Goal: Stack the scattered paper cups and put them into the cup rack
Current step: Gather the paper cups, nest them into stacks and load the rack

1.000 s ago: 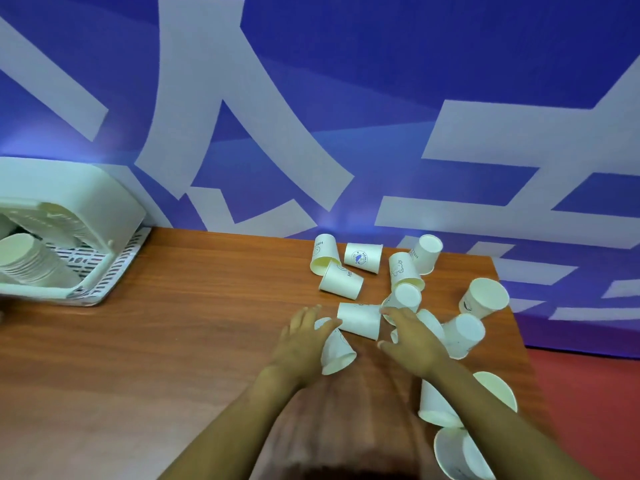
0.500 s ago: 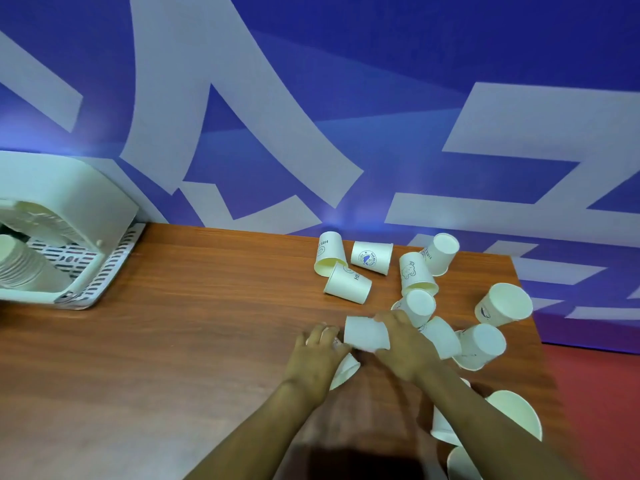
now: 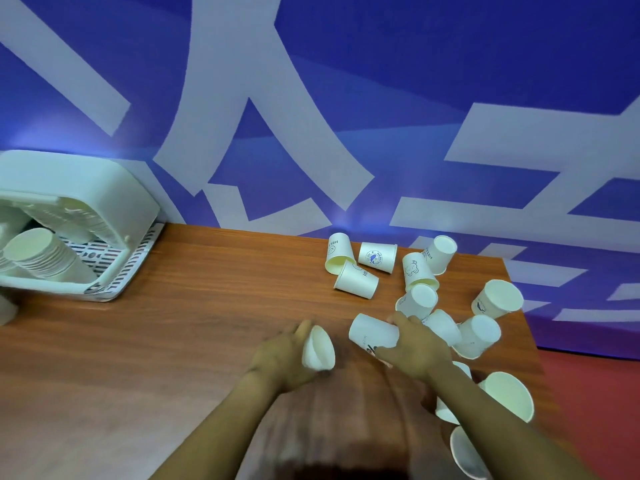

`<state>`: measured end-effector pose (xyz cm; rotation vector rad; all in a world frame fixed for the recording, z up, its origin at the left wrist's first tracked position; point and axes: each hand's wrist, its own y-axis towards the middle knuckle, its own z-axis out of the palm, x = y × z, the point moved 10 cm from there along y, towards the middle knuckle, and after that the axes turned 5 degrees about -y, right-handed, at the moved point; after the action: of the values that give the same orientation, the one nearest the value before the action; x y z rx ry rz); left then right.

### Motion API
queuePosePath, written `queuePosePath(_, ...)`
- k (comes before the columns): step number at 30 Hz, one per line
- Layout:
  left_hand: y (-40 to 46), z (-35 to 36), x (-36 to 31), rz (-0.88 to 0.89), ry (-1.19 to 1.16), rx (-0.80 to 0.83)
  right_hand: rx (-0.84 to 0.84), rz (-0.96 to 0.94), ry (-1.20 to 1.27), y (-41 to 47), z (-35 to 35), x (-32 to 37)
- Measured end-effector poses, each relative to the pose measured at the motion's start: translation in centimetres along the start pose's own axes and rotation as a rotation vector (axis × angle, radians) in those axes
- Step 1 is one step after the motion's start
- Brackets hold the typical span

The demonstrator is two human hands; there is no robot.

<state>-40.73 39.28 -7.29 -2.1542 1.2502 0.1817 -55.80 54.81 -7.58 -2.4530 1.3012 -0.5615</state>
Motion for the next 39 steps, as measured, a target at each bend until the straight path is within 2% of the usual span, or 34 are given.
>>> queuePosePath(6, -2.9, -5.9, 1.1, 0.073, -0.157, -0.185, -0.051, 0.031, 0.123, -2.2, -2.1, 4.4)
queuePosePath(10, -5.4, -8.2, 4.8, 0.067, -0.26, -0.244, -0.066, -0.013, 0.18, -3.7, -2.0, 9.2)
queuePosePath(17, -7.6, -11.2, 10.9, 0.069, -0.226, -0.3, -0.123, -0.055, 0.29, -6.4, -0.2, 15.9)
queuePosePath(24, -8.4, -8.1, 15.9, 0.007, -0.226, -0.156, -0.105, -0.042, 0.286, -8.0, 2.2, 18.8)
queuePosePath(33, -11.9, -9.1, 20.7, -0.06, -0.215, -0.18, -0.061, -0.141, 0.282, -5.9, 3.4, 24.3)
queuePosePath(39, -13.0, -12.3, 26.1, -0.084, -0.248, -0.2, 0.038, -0.186, 0.22, -6.1, 5.3, 29.4)
